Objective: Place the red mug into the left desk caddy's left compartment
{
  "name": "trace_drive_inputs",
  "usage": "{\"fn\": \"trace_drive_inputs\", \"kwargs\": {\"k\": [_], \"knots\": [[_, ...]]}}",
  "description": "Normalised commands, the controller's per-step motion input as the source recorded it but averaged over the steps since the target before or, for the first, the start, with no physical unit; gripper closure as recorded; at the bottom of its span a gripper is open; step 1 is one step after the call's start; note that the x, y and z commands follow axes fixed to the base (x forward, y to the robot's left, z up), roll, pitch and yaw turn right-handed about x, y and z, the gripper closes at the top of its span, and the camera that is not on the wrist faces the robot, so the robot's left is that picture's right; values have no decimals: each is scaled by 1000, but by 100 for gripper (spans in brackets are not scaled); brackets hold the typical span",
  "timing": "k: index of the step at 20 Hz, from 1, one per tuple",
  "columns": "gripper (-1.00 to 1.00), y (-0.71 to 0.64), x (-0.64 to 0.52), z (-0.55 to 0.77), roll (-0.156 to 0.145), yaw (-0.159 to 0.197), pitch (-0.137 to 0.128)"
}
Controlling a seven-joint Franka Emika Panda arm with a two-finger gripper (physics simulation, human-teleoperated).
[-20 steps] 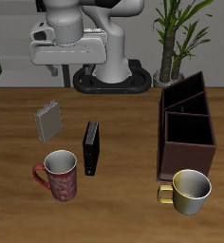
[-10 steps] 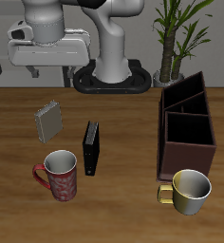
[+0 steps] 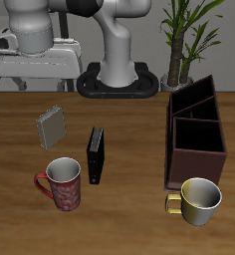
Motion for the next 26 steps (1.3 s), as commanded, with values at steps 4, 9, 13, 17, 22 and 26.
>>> {"fn": "trace_drive_inputs", "kwargs": {"k": [4, 9, 13, 17, 22, 26], "knots": [[-100, -104, 159, 12, -17, -51, -30], [-100, -63, 177, -56, -17, -54, -19], [-100, -79, 6, -138, -27, 7, -31], [-100, -121, -28, -214, -24, -15, 13], [-100, -3, -8, -71, -29, -14, -18], [-100, 162, 43, -133, -46, -28, -13]]}}
